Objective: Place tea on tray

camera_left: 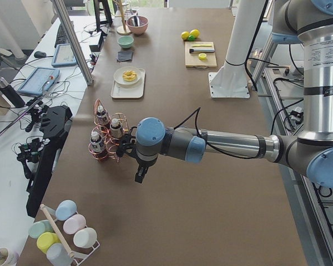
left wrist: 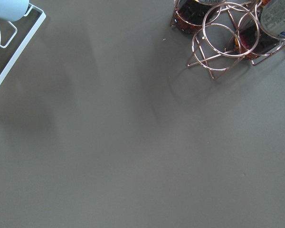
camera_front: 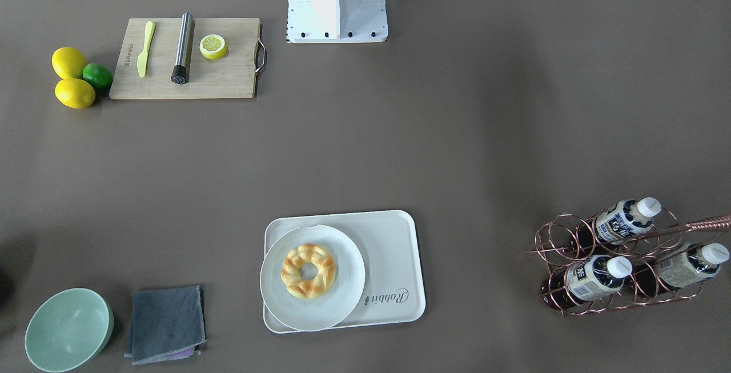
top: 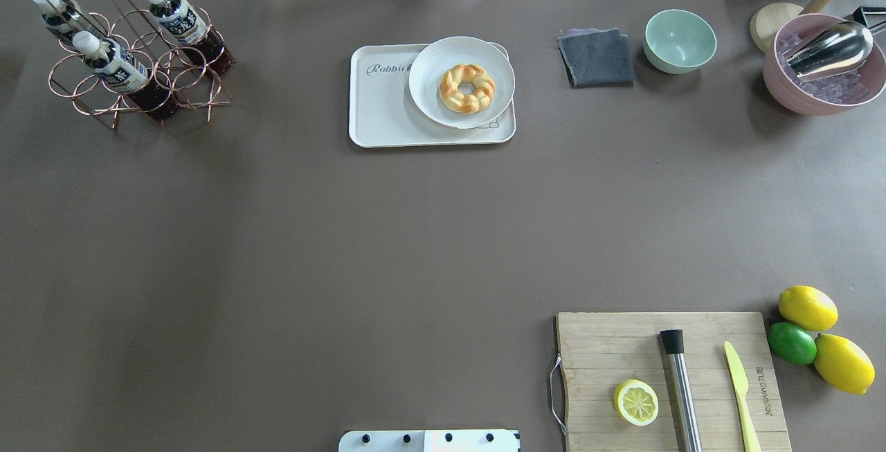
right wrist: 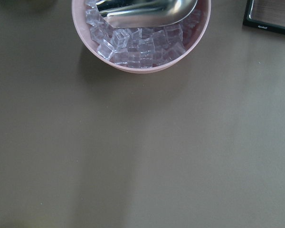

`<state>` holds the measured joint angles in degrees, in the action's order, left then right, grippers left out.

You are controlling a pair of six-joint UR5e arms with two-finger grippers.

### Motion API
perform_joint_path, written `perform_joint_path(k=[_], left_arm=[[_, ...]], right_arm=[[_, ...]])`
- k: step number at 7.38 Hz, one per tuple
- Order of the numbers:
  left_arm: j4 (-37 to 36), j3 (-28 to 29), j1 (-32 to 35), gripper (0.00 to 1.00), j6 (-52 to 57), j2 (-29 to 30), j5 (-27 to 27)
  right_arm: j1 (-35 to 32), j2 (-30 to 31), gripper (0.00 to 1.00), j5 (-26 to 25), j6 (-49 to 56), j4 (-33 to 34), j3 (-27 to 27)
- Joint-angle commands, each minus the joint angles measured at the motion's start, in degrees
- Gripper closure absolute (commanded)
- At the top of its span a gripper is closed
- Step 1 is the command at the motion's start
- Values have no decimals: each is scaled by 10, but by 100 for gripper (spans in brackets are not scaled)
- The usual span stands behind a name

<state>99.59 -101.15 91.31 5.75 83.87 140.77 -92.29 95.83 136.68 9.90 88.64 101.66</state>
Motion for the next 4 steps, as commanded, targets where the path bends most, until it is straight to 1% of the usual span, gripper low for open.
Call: perform_joint_path(k=[1, 2, 3, 4], left_arm=[[18, 13, 0, 0, 0, 2, 19], [21, 7, 1, 0, 0, 8, 18], [49, -1, 1, 0, -4, 15, 18], [83, -1, 1, 0, -17, 15, 18]], right_arm=[[-6, 5, 0, 18, -1, -42, 0], [-6, 4, 0, 17, -1, -59, -3], [-5, 4, 0, 14, -11, -88, -1], [-5, -5, 0, 15, -43, -113, 2]])
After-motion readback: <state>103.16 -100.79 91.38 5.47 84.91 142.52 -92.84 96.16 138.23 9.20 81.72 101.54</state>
